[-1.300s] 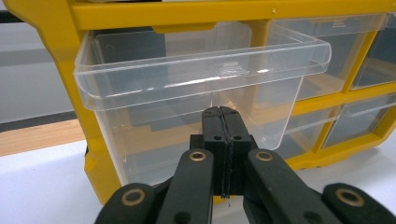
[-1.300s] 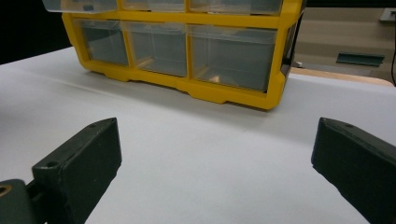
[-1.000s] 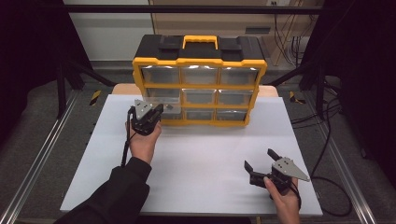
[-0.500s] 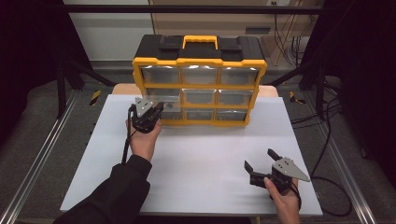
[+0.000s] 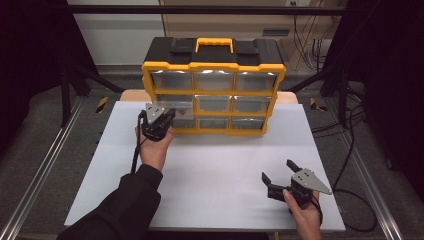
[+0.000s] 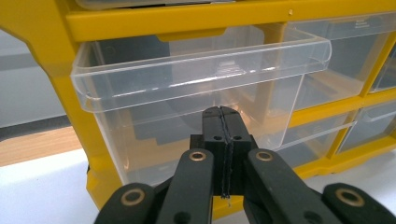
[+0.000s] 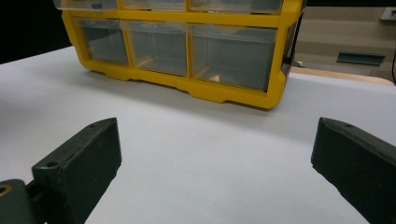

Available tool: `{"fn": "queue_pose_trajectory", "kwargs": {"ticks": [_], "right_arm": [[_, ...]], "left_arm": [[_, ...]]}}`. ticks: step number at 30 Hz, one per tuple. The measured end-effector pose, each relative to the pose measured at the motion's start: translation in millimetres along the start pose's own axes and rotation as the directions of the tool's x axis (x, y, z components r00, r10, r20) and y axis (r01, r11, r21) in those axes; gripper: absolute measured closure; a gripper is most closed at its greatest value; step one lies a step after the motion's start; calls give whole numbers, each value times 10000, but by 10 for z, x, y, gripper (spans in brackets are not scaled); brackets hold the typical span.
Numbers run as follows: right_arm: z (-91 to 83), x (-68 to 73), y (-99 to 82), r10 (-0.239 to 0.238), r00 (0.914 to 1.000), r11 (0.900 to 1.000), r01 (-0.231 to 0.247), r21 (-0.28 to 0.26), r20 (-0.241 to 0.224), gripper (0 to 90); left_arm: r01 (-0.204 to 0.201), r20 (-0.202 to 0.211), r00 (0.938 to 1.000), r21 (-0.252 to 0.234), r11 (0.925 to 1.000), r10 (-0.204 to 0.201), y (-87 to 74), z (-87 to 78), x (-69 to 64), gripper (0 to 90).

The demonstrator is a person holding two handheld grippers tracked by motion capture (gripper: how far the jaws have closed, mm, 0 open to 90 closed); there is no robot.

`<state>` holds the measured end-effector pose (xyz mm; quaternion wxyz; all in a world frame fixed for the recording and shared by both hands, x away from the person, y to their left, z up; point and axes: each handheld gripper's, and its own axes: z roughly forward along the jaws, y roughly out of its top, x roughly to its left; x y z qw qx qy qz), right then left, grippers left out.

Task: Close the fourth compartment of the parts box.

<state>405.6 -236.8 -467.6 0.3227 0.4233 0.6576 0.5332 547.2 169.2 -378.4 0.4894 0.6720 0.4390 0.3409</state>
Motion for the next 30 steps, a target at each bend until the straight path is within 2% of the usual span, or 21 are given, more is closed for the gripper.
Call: {"fn": "queue_pose_trajectory", "kwargs": {"ticks": [30], "right_arm": [[-1,-2,-2,17,10000,10000,-17,18,-23,19]], "left_arm": [[-49,-150,9999,80,10000,51,39,148,45,900]]}}
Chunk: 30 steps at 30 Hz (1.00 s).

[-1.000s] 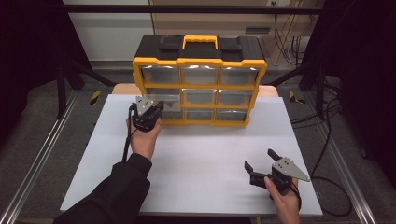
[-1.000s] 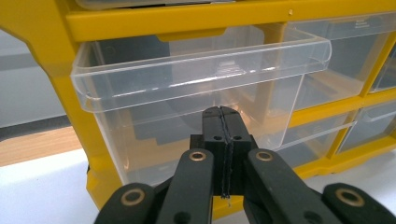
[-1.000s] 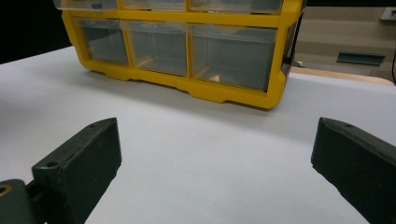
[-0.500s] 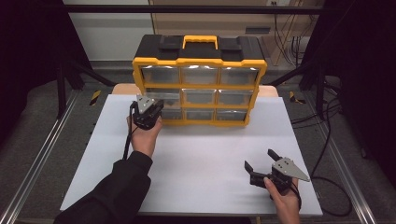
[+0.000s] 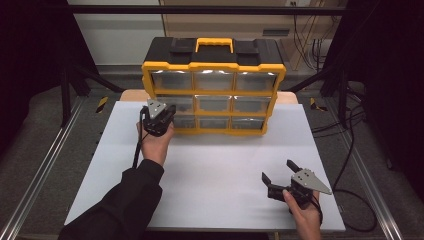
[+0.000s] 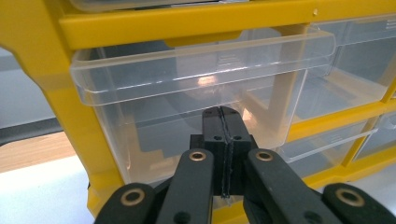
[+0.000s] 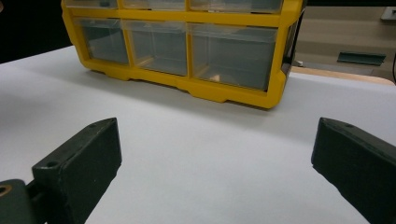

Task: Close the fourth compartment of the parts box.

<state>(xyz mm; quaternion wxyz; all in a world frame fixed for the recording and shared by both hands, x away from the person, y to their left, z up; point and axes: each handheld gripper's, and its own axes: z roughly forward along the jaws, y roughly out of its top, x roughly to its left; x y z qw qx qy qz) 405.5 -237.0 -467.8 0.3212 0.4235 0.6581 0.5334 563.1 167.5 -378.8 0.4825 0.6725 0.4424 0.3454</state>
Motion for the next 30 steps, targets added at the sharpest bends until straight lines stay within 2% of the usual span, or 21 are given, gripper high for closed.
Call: {"fn": "queue_pose_trajectory", "kwargs": {"ticks": [30], "right_arm": [[5,-7,-4,29,10000,10000,-29,12,-13,19]], "left_arm": [[-123,-44,9999,91,9999,124,14,85,4,900]]}}
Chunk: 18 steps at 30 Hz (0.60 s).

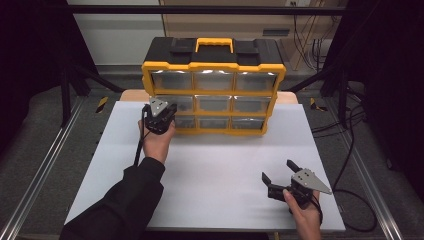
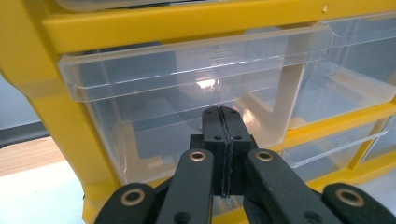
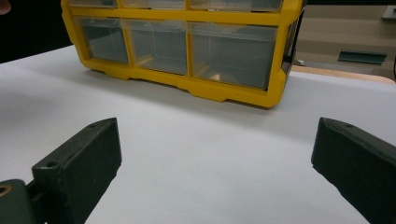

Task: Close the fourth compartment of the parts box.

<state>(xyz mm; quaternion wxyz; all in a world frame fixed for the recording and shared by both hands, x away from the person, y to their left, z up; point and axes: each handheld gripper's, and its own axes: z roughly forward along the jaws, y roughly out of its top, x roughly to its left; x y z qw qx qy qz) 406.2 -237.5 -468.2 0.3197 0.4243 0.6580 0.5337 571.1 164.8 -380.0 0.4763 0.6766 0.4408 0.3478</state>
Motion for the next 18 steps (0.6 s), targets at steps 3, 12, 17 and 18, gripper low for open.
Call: {"fn": "queue_pose_trajectory", "kwargs": {"ticks": [3,12,17,18], "right_arm": [[-1,0,0,1,10000,10000,-1,-5,0,19],[-1,-2,-1,33,10000,10000,-33,4,-7,19],[-2,-4,-2,21,10000,10000,-21,-10,-3,19],[-3,-6,-2,1,10000,10000,-1,-9,1,19]], "left_arm": [[11,4,10000,-3,10000,-11,7,13,-4,900],[-31,17,10000,-49,10000,31,31,31,-19,900],[-19,8,10000,-59,10000,19,42,46,-24,900],[-26,11,10000,-65,10000,26,43,48,-25,900]]}}
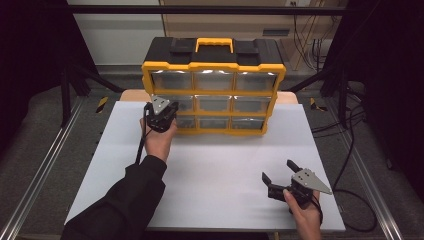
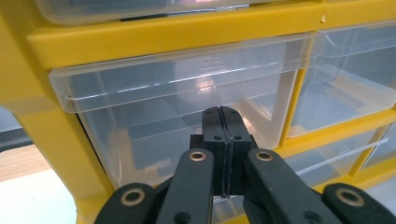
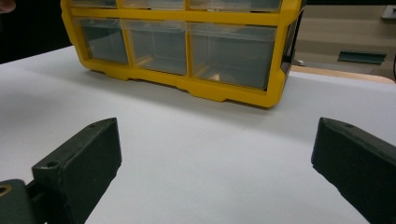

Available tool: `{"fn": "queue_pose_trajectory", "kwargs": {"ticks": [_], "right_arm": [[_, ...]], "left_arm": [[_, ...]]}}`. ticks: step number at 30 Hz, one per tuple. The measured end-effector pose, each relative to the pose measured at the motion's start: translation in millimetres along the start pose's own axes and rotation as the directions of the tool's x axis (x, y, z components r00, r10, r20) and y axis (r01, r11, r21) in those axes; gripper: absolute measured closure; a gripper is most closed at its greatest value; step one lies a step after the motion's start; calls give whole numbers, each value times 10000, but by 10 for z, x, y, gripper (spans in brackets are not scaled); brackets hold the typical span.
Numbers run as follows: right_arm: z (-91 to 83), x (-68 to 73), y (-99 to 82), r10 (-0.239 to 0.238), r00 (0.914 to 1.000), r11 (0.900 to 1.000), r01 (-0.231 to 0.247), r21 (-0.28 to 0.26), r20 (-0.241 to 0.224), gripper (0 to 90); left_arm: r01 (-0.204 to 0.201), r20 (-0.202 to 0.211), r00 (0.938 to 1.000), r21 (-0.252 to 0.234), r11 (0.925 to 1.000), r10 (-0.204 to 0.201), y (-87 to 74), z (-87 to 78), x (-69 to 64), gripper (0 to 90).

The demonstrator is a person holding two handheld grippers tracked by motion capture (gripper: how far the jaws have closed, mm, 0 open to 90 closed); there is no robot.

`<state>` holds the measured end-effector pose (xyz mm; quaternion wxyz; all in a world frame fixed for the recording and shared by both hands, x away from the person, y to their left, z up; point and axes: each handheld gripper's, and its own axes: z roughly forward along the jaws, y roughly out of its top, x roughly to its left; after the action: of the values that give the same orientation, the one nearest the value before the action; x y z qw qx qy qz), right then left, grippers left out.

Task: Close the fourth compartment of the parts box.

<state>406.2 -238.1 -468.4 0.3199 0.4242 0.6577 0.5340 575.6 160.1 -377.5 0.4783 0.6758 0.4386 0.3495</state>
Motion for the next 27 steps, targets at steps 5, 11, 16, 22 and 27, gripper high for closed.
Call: {"fn": "queue_pose_trajectory", "kwargs": {"ticks": [5,11,16,22,27], "right_arm": [[-1,-2,-1,23,10000,10000,-23,11,2,19],[3,0,-2,20,10000,10000,-20,11,-5,19],[6,-1,-2,27,10000,10000,-27,11,-7,19],[3,-7,-3,2,10000,10000,-2,9,16,19],[6,-7,-6,-3,10000,10000,3,28,-1,19]], "left_arm": [[26,-6,10000,-45,10000,-26,6,14,-8,900],[-27,8,10000,-59,10000,27,14,28,-11,900],[-41,20,10000,-107,9999,41,12,38,-22,900],[-45,23,10000,-180,9998,45,11,58,-34,900],[-82,4,10000,-206,9998,82,9,63,-40,899]]}}
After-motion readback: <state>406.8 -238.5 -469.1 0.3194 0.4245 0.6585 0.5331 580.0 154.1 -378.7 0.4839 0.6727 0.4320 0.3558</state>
